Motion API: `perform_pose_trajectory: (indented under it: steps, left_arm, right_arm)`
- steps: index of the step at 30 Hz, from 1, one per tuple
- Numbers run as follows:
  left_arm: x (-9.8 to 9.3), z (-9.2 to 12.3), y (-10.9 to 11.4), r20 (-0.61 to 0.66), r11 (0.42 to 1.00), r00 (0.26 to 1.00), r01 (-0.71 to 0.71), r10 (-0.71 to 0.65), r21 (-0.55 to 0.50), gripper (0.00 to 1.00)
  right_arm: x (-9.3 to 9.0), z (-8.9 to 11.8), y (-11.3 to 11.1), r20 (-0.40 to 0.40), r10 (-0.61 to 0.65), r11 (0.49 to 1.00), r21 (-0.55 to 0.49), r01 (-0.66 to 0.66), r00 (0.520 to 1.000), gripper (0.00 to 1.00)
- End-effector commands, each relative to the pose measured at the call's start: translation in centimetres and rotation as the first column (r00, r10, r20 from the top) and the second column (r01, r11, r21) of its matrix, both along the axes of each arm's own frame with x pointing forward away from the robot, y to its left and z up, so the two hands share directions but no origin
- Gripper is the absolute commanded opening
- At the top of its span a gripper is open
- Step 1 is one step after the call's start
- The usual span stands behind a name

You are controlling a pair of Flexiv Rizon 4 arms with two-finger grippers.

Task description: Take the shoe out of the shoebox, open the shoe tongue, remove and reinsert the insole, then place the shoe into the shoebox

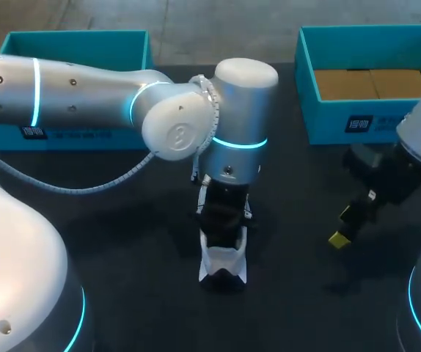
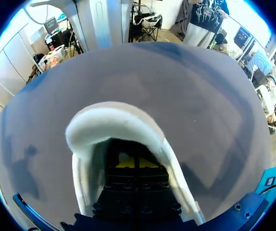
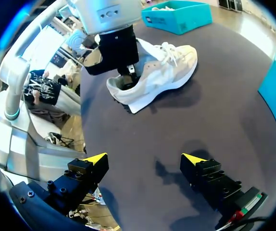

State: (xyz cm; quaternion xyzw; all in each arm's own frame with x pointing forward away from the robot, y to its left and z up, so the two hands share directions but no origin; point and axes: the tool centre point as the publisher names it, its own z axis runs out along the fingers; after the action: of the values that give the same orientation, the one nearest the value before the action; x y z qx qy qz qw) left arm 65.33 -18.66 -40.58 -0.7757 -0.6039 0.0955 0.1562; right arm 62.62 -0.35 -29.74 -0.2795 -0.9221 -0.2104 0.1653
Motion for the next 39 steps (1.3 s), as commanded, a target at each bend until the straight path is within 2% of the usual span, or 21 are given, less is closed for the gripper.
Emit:
perform_pose_trajectory:
  steps: [1,4,14,20,31,33,35,39]
  left_arm:
    - [0.1,-0.6,0.1,0.009,0.999,1.0,-0.019,0.019,-0.03,0.0]
    - [0.3,0.3,0.1,0.016,0.998,0.999,-0.027,0.028,-0.048,0.0]
    - [1.4,5.2,0.0,0.088,0.986,0.995,-0.032,0.047,-0.166,0.0]
    - [1.9,5.8,-0.3,0.114,0.981,0.992,-0.036,0.058,-0.192,0.0]
    - [3.5,5.0,-0.8,0.156,0.976,0.983,-0.067,0.101,-0.209,0.0]
    - [3.6,5.0,-1.0,0.166,0.975,0.98,-0.07,0.107,-0.211,0.06]
    - [3.6,5.0,-1.1,0.179,0.976,0.978,-0.068,0.106,-0.208,0.2]
    - [3.9,4.7,-1.2,0.211,0.978,0.971,-0.072,0.113,-0.194,0.24]
  right_arm:
    - [-0.1,0.0,0.0,0.002,-0.001,1.0,-0.002,0.001,1.0,1.0]
    - [-0.1,0.0,0.0,0.002,-0.001,1.0,-0.002,0.001,1.0,1.0]
    - [-0.1,0.0,0.0,0.002,-0.001,1.0,-0.002,0.001,1.0,1.0]
    - [-0.1,0.0,0.0,0.002,-0.001,1.0,-0.002,0.001,1.0,1.0]
    - [-0.1,0.0,0.0,0.002,-0.001,1.0,-0.002,0.001,1.0,1.0]
    - [-0.1,0.0,0.0,0.002,-0.001,1.0,-0.002,0.001,1.0,1.0]
    - [-0.1,0.0,0.0,0.002,-0.001,1.0,-0.002,0.001,1.0,1.0]
    - [-0.1,0.0,0.0,0.002,-0.001,1.0,-0.002,0.001,1.0,1.0]
